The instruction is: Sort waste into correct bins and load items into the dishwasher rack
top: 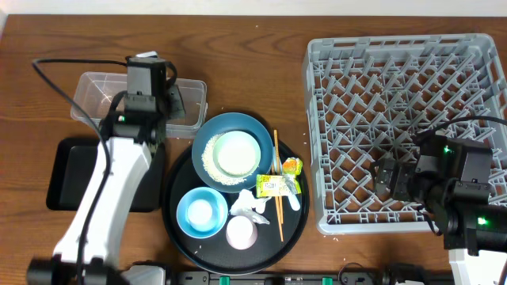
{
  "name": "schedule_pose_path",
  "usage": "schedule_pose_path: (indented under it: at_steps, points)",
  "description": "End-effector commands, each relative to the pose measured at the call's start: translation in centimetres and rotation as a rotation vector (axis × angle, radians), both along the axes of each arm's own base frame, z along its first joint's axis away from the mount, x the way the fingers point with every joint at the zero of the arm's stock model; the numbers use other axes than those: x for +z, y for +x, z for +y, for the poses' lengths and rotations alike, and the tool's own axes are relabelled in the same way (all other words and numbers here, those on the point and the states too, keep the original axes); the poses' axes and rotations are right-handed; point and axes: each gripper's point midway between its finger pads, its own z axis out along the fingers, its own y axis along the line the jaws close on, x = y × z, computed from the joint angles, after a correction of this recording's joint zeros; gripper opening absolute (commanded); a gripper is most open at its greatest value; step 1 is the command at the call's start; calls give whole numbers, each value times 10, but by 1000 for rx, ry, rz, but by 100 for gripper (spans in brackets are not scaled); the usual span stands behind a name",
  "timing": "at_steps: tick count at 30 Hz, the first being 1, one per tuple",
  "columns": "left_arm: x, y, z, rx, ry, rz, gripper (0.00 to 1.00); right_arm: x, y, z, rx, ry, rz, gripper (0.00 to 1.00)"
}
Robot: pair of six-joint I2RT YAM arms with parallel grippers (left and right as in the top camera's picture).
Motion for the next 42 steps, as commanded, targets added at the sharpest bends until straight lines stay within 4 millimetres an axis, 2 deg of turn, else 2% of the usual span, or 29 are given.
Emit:
schedule_pose_path:
  at_steps: [1, 2, 4, 8, 12, 15, 18, 21, 23, 27, 33, 37, 42]
  points:
    - [-29, 10, -7, -48, -62, 68, 17, 8, 2, 1, -7, 9, -20, 99]
    - [-37, 10, -7, -50, -65, 88, 25, 8, 2, 1, -7, 9, -19, 99]
    - [-46, 10, -9, -56, -73, 114, 33, 8, 2, 1, -7, 9, -18, 99]
    - [-40, 9, -12, -66, -82, 102, 69, 7, 1, 1, -7, 9, -13, 99]
    - [-4, 4, -29, -135, -161, 16, 70, 6, -1, 1, -7, 10, -7, 99]
    - [22, -7, -32, -149, -174, -33, 75, 6, -1, 1, -8, 10, -7, 99]
    - [26, -29, -51, -211, -245, 11, 75, 6, -1, 1, -7, 10, -3, 99]
    - [17, -55, -86, -324, -345, 115, 75, 6, -1, 1, -7, 10, -3, 99]
    - [5, -74, -113, -401, -384, 197, 80, 6, -1, 1, -8, 10, -4, 99]
    - [-19, -101, -156, -527, -373, 300, 84, 5, -2, 1, -8, 10, -1, 99]
    - [-56, -143, -217, -715, -321, 460, 85, 4, -3, 1, -8, 11, 6, 99]
    - [-83, -166, -241, -790, -279, 559, 86, 4, -3, 1, -8, 11, 7, 99]
    - [-116, -175, -248, -804, -164, 619, 86, 4, -3, 1, -7, 11, 7, 99]
